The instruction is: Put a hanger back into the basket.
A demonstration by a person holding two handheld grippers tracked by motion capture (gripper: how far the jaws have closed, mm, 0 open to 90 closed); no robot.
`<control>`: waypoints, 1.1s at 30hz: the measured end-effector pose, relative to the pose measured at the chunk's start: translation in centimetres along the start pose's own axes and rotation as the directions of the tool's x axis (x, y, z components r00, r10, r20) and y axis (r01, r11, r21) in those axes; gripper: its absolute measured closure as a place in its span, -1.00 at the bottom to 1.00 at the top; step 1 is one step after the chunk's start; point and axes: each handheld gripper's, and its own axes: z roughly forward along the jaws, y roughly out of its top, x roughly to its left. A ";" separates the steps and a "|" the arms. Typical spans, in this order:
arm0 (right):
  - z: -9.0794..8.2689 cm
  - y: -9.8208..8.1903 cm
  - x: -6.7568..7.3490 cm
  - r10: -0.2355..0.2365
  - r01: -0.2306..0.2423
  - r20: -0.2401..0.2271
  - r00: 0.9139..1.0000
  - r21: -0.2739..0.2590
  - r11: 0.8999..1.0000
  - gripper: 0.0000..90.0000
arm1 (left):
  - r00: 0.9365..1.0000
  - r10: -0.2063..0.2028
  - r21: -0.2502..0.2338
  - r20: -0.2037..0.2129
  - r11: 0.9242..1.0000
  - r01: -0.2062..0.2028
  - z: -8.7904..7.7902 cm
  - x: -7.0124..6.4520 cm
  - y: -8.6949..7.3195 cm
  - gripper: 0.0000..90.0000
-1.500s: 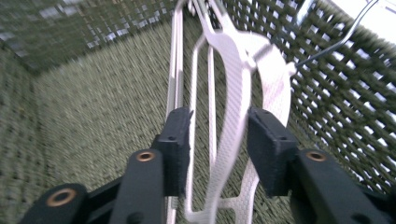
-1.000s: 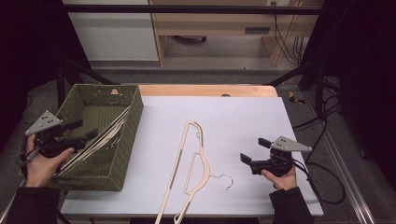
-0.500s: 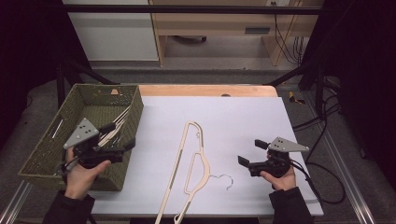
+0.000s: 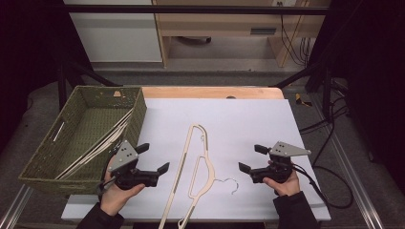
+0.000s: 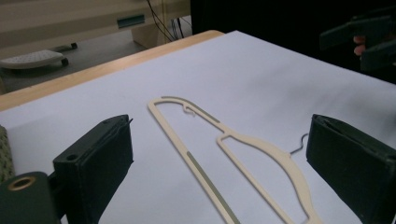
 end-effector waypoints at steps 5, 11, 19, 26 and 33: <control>0.5 -0.1 0.4 -0.007 0.007 -0.006 1.000 0.019 1.000 -0.86 | 1.000 -0.009 0.041 0.025 0.999 0.008 1.0 -0.4 -1.7 -0.86; 1.9 -0.6 1.1 -0.036 0.038 -0.031 0.999 0.081 0.996 -0.84 | 1.000 -0.010 0.085 0.027 0.996 0.008 2.2 -0.9 -3.1 -0.84; 4.3 -1.4 2.4 -0.091 0.106 -0.087 0.992 0.188 0.976 -0.51 | 0.999 0.013 0.107 0.030 0.994 -0.017 3.0 -1.6 -3.7 -0.78; 6.6 -3.0 2.8 -0.126 0.158 -0.122 0.984 0.300 0.941 -0.24 | 0.999 0.026 0.135 0.025 0.990 -0.029 3.4 -1.5 -4.0 -0.68; 7.9 -4.1 2.7 -0.143 0.184 -0.139 0.980 0.361 0.914 0.07 | 0.997 0.064 0.166 0.046 0.984 -0.070 3.8 -1.6 -4.3 -0.52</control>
